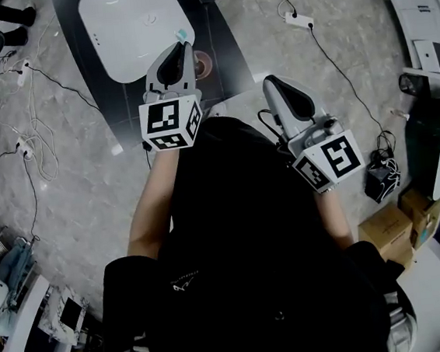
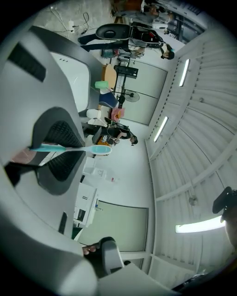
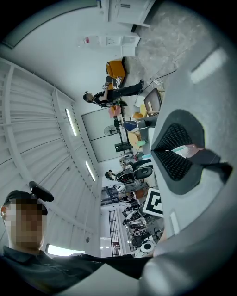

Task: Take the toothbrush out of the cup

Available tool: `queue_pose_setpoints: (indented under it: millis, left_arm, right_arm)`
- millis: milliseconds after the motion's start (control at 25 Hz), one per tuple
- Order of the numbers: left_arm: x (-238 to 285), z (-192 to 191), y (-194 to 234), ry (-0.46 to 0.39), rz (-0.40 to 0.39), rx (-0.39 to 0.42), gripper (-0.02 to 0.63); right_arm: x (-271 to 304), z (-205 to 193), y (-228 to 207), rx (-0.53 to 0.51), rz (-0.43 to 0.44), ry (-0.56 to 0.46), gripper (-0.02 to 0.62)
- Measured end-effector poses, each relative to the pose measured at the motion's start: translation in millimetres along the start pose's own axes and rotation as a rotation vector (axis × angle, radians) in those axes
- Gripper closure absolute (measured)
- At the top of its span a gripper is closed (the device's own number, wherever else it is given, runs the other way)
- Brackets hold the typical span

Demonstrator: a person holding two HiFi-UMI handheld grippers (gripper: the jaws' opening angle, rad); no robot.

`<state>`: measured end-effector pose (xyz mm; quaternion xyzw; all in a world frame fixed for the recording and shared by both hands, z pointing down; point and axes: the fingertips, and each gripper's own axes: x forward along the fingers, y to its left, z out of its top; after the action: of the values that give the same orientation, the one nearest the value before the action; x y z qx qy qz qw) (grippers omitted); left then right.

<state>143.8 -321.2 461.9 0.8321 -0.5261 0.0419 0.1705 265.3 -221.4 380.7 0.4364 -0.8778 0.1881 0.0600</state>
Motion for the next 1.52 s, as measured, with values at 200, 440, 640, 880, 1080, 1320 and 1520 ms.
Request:
queue_pose_setpoints:
  millis: [200, 440, 640, 880, 1080, 1320, 1520]
  left_arm:
    - [-16.6, 28.0, 3.0, -0.062, -0.010, -0.004, 0.578]
    - [-40.7, 57.9, 10.6, -0.123, -0.034, -0.012, 0.578]
    - [-69.6, 81.1, 18.3, -0.162, -0.080, -0.008, 0.578]
    - [-103.8, 95.0, 39.6, -0.146, -0.139, 0.004, 0.578]
    - [-130.3, 104.4, 60.4, -0.139, -0.185, 0.003, 0.578]
    - [-169.3, 114.3, 85.1, -0.144, -0.245, 0.004, 0.578]
    - [-203.3, 113.7, 101.0, -0.145, -0.273, 0.005, 0.578]
  right_arm:
    - [4.8, 1.9, 9.5, -0.005, 0.005, -0.005, 0.589]
    - [14.2, 5.6, 27.8, -0.018, 0.014, -0.014, 0.589]
    - [21.0, 9.1, 46.1, -0.005, -0.006, -0.033, 0.589]
    - [34.0, 11.3, 75.7, 0.014, -0.064, -0.064, 0.589]
    - [43.4, 14.1, 105.6, 0.022, -0.111, -0.086, 0.589]
    - [51.1, 14.1, 146.6, 0.017, -0.165, -0.116, 0.589]
    - [52.3, 9.1, 181.5, 0.019, -0.191, -0.137, 0.589]
